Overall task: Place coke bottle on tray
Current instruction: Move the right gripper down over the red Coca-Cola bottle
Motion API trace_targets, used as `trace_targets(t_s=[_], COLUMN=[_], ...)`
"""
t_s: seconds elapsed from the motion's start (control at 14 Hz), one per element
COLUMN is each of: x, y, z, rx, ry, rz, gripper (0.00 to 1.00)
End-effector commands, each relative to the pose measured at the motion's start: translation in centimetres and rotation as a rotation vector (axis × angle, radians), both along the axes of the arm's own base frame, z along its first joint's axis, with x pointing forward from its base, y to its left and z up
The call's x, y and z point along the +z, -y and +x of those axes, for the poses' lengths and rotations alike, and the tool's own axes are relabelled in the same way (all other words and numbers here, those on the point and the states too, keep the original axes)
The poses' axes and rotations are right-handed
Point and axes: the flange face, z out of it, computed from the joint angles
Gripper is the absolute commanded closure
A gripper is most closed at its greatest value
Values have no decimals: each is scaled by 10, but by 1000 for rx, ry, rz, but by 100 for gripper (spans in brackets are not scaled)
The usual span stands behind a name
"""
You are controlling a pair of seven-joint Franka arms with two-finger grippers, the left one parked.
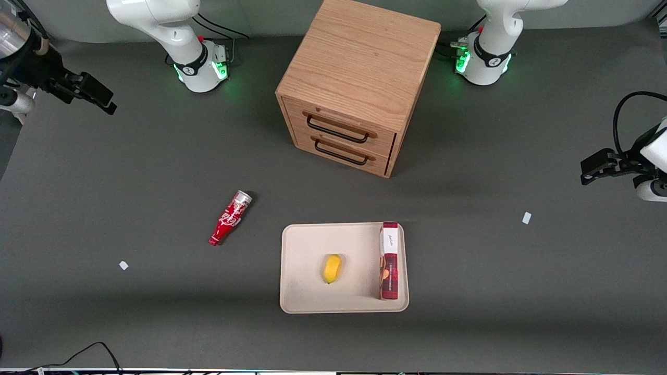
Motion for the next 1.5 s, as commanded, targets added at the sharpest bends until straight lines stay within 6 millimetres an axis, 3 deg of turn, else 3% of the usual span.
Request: trace_targets(t_s=[0.0, 0.21, 0.43, 0.57, 0.71, 0.86, 1.0, 1.14, 1.43], x=[-2, -5, -4, -27, -80, -148, -215, -275, -392], y=[4, 4, -10, -25, -45, -78, -97, -97, -91], z=[1, 0, 10, 29, 59, 80, 94, 100, 87], rx=[6, 36, 58, -19, -159, -242, -321, -351, -394], ry=[-32, -49, -46, -89, -171, -257, -301, -298, -225], rz=[35, 35, 42, 84, 92, 45, 15, -7, -28], gripper=[0, 0, 0, 0, 0, 0, 0, 0, 0])
